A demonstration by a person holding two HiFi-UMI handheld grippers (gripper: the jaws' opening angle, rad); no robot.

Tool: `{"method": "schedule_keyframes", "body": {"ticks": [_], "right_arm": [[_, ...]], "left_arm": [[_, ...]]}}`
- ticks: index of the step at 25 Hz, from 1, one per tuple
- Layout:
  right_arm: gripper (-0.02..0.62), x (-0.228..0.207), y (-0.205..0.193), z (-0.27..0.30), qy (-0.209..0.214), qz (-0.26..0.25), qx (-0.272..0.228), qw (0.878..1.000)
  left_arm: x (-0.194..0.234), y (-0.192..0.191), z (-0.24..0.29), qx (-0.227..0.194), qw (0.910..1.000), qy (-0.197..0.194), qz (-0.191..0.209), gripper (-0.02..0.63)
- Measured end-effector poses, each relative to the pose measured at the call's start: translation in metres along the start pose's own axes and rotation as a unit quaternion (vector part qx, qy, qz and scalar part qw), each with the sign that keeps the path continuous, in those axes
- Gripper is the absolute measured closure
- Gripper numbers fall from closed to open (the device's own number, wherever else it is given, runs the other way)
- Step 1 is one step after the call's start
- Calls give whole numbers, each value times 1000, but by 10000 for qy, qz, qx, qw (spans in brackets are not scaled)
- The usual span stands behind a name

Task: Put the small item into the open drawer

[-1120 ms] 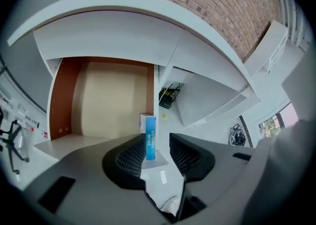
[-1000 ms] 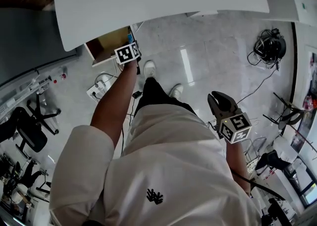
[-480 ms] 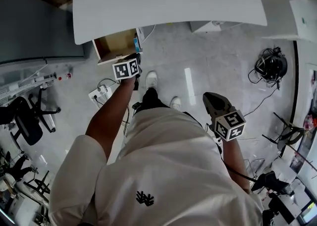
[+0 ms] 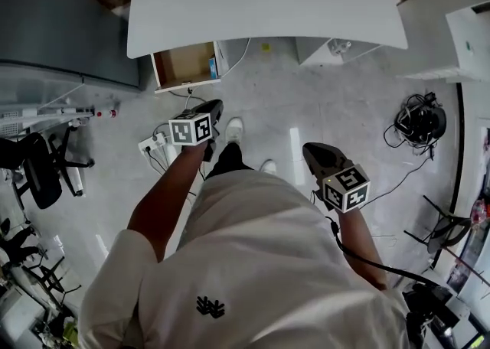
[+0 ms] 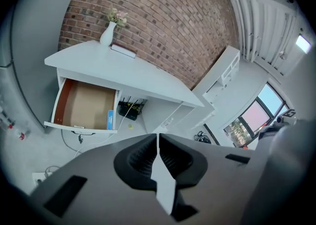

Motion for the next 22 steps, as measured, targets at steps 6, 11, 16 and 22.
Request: {"method": "schedule_keyframes", "body": {"ticks": [6,11,16,22], "right_arm": [[561,14,-24,-37,268,-188,-162,9993],[561,26,-54,-65,418,-324,-191,9984],[563,35,-87,-85,558,-480,-155,9972],[563,48,-116,-111,654,-600,-215,9958]], "left_arm": [[-72,-28,-44,-156,9987,-298,392,572],[-123,-59,-78,-308,9969,-460,551,572],[-161,-84,-109,-453,9950,-552,704,572],[-200,-115,-143,-627,9925,-603,863,572]]}}
Point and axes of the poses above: the fingertips, and each gripper's own axes: z forward along the fingers, x to its left, y out of its top, the point moved 10 cm from there along -z, backward along the fingers, and after that the axes turned 4 degrees about z, right-handed, at the moved point
